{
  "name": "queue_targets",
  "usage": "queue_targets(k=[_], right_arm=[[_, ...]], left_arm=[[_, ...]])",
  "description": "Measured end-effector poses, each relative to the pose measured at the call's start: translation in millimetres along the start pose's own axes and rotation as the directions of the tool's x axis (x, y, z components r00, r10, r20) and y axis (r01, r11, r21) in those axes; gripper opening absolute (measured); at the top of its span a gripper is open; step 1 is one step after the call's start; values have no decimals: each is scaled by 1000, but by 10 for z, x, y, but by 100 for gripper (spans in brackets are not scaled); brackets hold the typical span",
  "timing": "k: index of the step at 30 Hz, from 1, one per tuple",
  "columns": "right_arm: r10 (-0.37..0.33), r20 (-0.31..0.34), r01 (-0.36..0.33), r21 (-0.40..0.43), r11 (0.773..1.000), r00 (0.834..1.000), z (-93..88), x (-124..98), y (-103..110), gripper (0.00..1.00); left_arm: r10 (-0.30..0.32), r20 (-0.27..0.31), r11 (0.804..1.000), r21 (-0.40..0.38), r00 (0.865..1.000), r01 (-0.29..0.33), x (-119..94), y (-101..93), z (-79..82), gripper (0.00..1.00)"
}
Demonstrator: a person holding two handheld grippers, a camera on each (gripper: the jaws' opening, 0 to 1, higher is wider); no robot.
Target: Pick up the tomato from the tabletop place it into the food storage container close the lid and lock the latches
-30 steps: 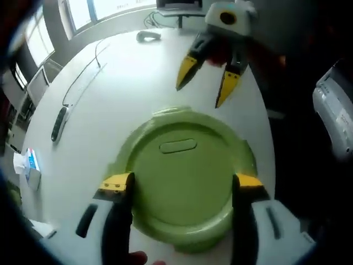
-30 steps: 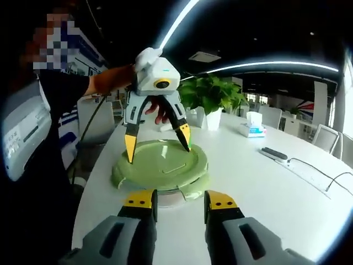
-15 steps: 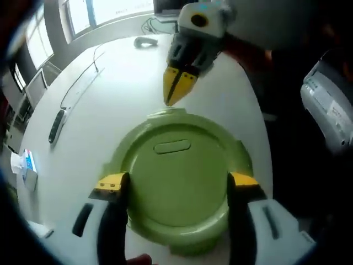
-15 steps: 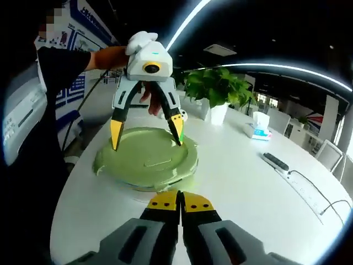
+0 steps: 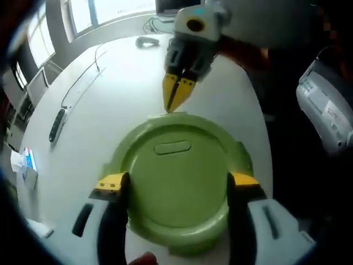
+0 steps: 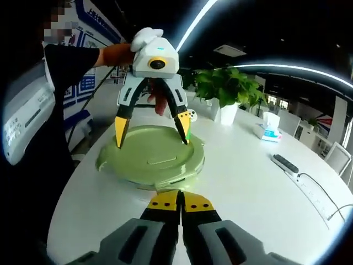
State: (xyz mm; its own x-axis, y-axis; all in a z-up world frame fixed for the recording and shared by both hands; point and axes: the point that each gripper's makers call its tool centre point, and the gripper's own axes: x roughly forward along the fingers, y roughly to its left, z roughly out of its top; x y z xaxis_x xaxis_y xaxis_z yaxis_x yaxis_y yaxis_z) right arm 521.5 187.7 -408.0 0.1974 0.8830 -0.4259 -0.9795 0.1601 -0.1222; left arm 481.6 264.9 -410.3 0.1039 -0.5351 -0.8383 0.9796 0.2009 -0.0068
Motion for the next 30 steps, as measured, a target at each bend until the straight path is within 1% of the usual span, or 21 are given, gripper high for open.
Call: queue_targets(k=[2,6,8,11,14,18,20,22,24,26,30], right_arm=[[1,5,-1,9,1000,1000,-6,10,3,0],[-32,-10,32,2,999,999,-24,46,-46,0],[-31,-13,31,3,1000,999,-25,45,-50,0],[-16,4,16,13,1000,1000,-34,42,-46,0],[-7,11,7,-1,1000,1000,-32,43,-28,0],[7,32,-6,-6,1000,999,-51,29,-7,0],[18,51,-17,-8,1000,999,-52,29,-7,0],[58,107,-61,21,998,993,-44,37,1,0],[90,128,-94,21,995,988,-52,37,-12,0],[107,136,-110,15,994,985,-54,39,-23,0],[125,144,-127,4,992,982,-42,42,-15,0]], left_arm=[[0,-9,1000,0,1000,0,7,0,4,71],[2,-12,1000,1,1000,-2,17,-15,0,71],[4,-14,1000,-1,1000,-4,20,-14,3,71],[6,-26,1000,2,1000,-6,33,-20,6,71],[6,-38,1000,3,999,-6,37,-17,8,71],[8,-29,1000,-2,1000,-8,39,-11,5,70],[6,-64,1000,8,998,-6,45,-4,9,70],[5,-93,1000,12,996,-3,51,-3,14,70],[2,-128,1000,15,992,0,49,-3,6,71],[1,-178,1000,13,984,1,53,-2,3,71],[-2,-231,1000,7,973,4,62,-16,5,72]])
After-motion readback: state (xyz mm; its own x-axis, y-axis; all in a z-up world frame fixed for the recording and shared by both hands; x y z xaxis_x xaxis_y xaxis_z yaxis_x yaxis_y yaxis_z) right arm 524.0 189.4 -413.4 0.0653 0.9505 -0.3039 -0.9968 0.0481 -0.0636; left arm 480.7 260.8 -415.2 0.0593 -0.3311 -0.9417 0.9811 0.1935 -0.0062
